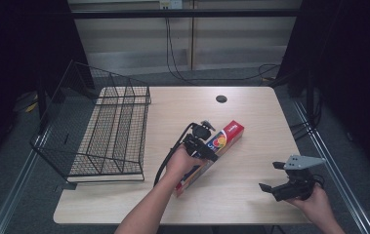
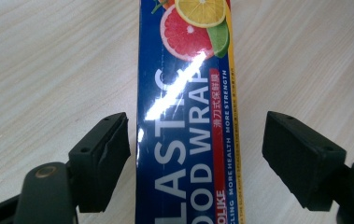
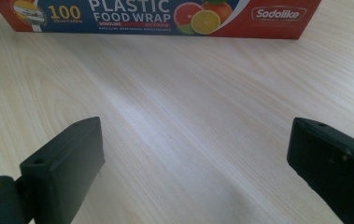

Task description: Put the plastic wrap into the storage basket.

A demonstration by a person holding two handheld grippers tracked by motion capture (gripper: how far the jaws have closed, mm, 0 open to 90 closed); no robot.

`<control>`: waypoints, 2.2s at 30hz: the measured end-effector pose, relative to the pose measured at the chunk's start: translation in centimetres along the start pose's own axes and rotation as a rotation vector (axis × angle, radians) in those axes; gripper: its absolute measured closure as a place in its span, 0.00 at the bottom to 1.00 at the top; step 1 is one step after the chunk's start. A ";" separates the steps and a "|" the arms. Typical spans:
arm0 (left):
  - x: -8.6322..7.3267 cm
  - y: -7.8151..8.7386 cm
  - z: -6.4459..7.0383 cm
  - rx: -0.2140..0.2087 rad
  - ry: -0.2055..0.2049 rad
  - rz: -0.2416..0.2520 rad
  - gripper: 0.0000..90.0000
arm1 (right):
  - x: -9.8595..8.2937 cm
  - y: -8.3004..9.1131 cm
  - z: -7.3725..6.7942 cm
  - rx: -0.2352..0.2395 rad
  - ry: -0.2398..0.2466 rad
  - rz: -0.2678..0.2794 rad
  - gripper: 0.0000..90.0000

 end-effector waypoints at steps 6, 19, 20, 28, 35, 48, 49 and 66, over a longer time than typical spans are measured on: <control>0.3 -0.4 0.0 0.014 0.014 0.006 0.29 | 0.1 -0.1 0.0 0.008 0.003 0.001 0.04; 0.5 -1.2 -0.2 0.009 0.022 -0.014 0.30 | 0.1 -0.1 -0.1 0.007 0.005 0.001 0.04; 0.5 -1.1 -0.3 0.008 0.013 -0.030 0.30 | 0.1 -0.1 -0.1 0.007 0.005 0.001 0.04; 0.6 -1.5 -0.2 0.001 0.025 -0.034 0.30 | 0.0 0.1 -0.1 -0.001 0.007 -0.001 0.04; 0.7 -2.1 -0.4 -0.001 0.017 -0.059 0.33 | -0.2 0.4 -0.1 -0.002 0.008 0.003 0.04; 0.6 -2.3 -0.3 0.038 0.029 -0.066 0.42 | -0.1 0.7 -0.2 0.001 0.008 0.015 0.05; 0.6 -2.2 -0.3 0.046 0.017 -0.069 0.42 | -0.1 0.7 -0.2 0.001 0.008 0.015 0.05; 0.9 -1.9 0.1 0.073 -0.003 -0.134 0.49 | 0.3 0.4 -0.1 0.007 0.009 0.019 0.05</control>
Point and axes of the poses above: each handheld gripper's, and its own axes: y roughly backward along the jaws, x roughly out of its top, z roughly to its right, the point moved 4 cm from there along -y, roughly forward along the jaws
